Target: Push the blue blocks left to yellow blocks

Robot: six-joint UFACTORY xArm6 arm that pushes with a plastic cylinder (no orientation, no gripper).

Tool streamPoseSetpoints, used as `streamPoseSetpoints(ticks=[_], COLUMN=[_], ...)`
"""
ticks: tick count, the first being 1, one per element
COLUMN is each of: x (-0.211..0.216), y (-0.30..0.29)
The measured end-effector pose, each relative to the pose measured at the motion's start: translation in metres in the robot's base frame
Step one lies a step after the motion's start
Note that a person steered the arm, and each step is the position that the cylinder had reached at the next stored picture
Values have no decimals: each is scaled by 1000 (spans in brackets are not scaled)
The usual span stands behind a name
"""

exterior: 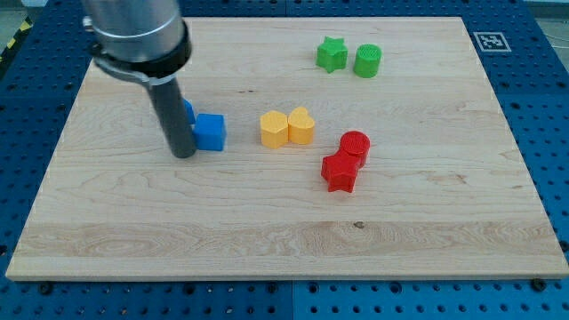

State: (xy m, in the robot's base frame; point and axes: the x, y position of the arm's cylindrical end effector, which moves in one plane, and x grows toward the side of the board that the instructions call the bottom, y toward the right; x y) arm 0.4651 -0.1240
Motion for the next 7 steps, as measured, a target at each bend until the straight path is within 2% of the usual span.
streamPoseSetpoints(ticks=[1, 2, 3, 4, 6, 7], x=[0, 2, -16, -37, -40, -41], y=[2, -32, -56, -56, -27, -34])
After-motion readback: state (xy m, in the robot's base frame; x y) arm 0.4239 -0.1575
